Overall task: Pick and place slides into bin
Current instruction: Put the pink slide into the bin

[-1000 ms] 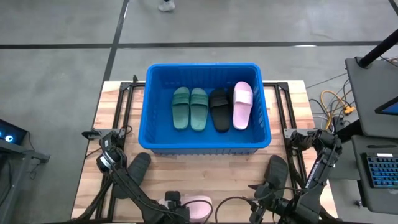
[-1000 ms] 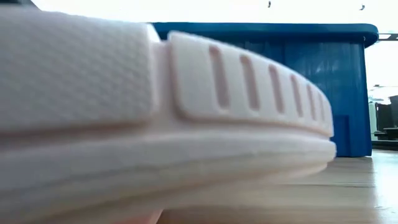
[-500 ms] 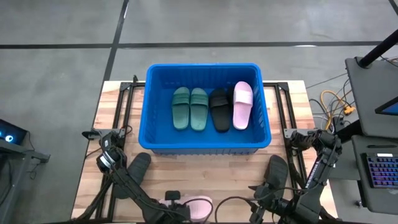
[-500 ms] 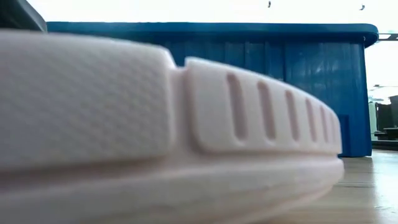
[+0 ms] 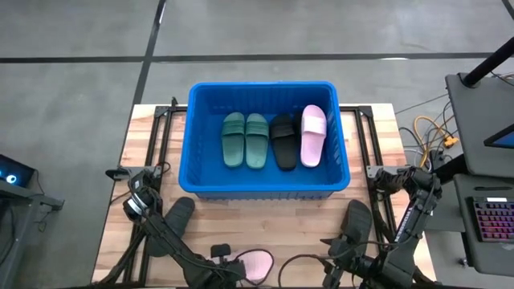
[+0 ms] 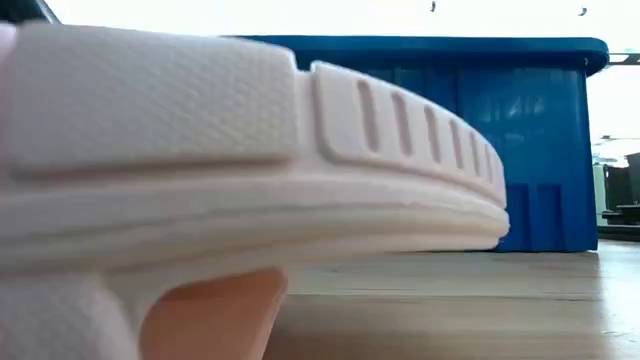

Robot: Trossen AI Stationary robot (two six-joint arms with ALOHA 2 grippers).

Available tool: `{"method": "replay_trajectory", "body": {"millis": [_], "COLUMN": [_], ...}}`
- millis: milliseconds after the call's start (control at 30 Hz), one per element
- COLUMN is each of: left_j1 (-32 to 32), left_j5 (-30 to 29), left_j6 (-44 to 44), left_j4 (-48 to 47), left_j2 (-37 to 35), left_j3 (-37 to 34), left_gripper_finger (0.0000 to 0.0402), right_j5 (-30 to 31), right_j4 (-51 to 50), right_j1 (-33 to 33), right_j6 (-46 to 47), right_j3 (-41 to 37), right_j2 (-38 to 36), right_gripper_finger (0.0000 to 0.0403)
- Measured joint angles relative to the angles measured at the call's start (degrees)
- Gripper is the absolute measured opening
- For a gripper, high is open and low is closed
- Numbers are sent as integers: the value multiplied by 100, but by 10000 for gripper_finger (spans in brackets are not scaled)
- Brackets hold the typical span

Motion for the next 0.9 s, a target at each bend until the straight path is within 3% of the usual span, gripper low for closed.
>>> {"method": "replay_trajectory", "body": {"millis": [400,567,900], "left_j1": [55,89,209], "left_j5": [-218,-331,-1007], "left_j6": [-634,-758,-876], "left_j4": [-957,-756,782], "left_j2": [-1323,-2003,-3080], "left_j3": [-141,-147,-140], "left_gripper_finger": [17,14,1], "right_j5": [285,300,402], "right_j4": [-281,-438,-818], "right_j1": [52,136,204], "right_j6": [-524,-849,-1407], "right_j3": [322,581,1195], "right_j2": [-234,-372,-385], "right_gripper_finger": [219,219,219]}}
